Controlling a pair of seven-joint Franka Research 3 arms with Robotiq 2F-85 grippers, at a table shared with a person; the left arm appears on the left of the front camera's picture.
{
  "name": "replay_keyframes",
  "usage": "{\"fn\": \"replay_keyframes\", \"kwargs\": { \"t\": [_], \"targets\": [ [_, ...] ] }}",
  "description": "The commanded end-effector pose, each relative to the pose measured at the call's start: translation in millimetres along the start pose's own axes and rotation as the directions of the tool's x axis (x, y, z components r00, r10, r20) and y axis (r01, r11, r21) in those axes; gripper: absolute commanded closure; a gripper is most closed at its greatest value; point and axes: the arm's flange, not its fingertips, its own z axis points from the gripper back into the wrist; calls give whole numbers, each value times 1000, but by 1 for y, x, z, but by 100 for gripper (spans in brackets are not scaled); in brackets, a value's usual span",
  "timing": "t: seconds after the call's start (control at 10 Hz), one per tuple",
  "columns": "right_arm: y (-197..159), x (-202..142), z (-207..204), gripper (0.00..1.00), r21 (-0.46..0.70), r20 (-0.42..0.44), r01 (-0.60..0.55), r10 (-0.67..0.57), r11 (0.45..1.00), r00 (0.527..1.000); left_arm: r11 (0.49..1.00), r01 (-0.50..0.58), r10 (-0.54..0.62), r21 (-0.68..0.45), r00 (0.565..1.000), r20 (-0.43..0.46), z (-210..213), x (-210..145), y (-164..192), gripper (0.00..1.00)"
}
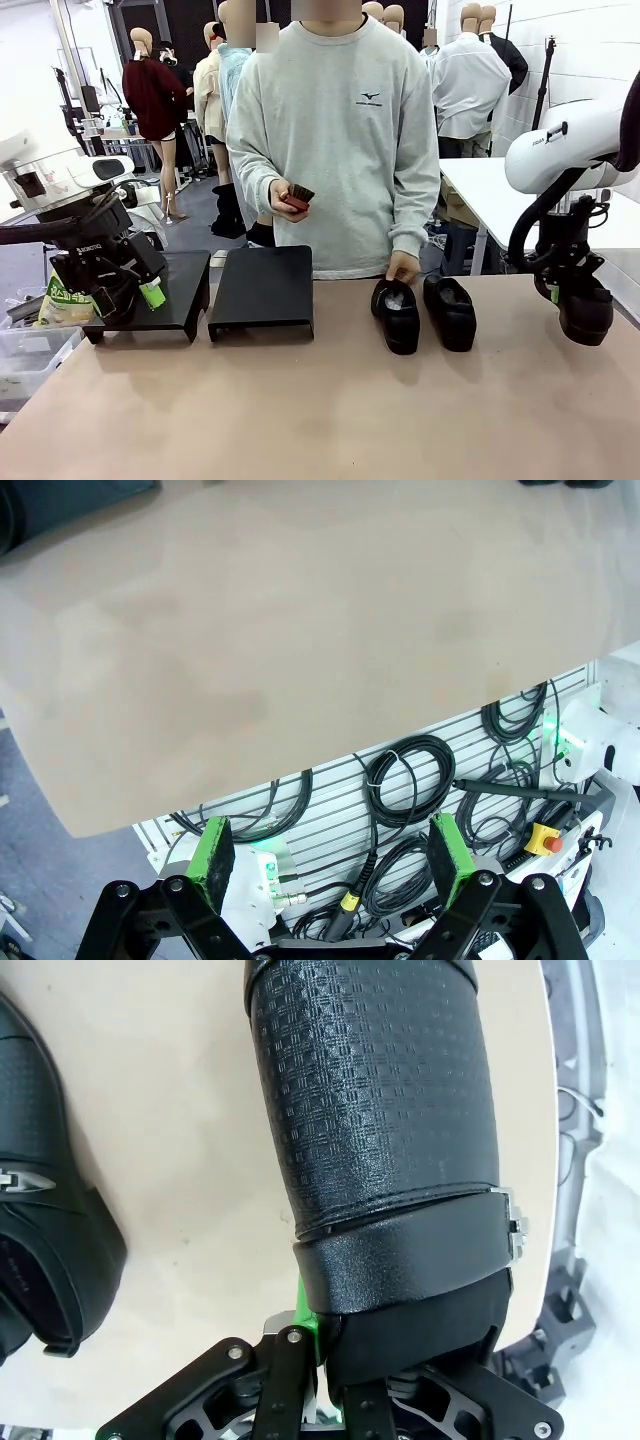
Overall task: Organize the shoes by placing them on the stand.
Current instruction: Pick up one Shoe and place it in the middle of the table.
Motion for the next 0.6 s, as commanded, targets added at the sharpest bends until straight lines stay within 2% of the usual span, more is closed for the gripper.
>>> {"fn": "replay_keyframes", "kwargs": {
  "t": [0.0, 0.1, 0.3, 0.5],
  "targets": [
    [0, 0, 2, 100, 1, 3, -1, 1, 1000, 1000, 1000, 21, -20, -24, 1000, 12, -3, -2, 3, 0],
    [5, -13, -2, 100, -49, -10, 10, -10, 999, 1000, 1000, 21, -20, -24, 1000, 12, -3, -2, 3, 0],
    [-8, -67, 7, 100, 127, 43, -1, -5, 992, 999, 1000, 21, -20, -24, 1000, 12, -3, -2, 3, 0],
    [-23, -125, 18, 100, 199, 102, 9, -30, 980, 994, 1000, 21, -20, -24, 1000, 12, -3, -2, 3, 0]
  ]
}}
